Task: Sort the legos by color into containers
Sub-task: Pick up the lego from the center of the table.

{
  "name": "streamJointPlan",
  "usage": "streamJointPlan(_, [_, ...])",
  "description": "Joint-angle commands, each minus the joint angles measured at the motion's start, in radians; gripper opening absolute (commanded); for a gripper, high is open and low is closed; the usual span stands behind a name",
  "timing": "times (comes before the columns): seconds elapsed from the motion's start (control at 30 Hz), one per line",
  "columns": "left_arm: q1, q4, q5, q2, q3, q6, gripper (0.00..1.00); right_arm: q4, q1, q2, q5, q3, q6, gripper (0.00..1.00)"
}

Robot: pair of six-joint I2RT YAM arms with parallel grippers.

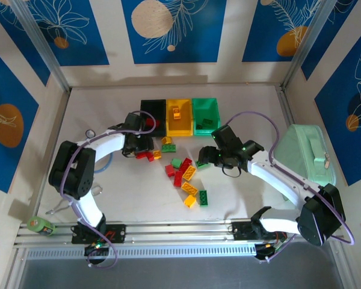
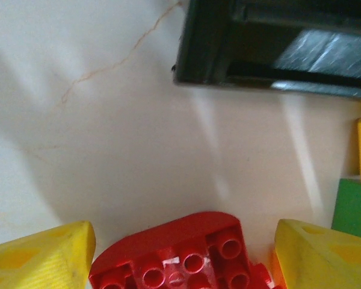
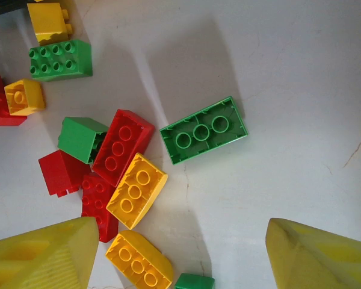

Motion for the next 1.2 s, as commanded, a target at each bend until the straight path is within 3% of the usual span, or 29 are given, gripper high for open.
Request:
streamJointPlan(0.0, [0.011,-0.033,-0.003,0.004,-0.020,-0.043,0.79,-0.003,-0.005,0.005,-0.004,-0.008,0.004,0.74])
streamJointPlan(0.3, [0.008,-0.013,0.034,0.017,-0.049,-0.090,0.76,0.014,-0.006,0.022,-0.011,-0.008,0.004,0.74])
streamJointPlan(0.77, [0.005,-0.001,0.051,0.048,-0.028,-0.090,0.53,0.021,-0.013,0.016,-0.009,-0.031,0.008,0.74])
streamJointPlan(1.17, [0.006,-0.062,0.010,-0.063,0.012,-0.070,0.52,0.030,-0.015,0.010,-0.015,-0.044,0.016,0.74])
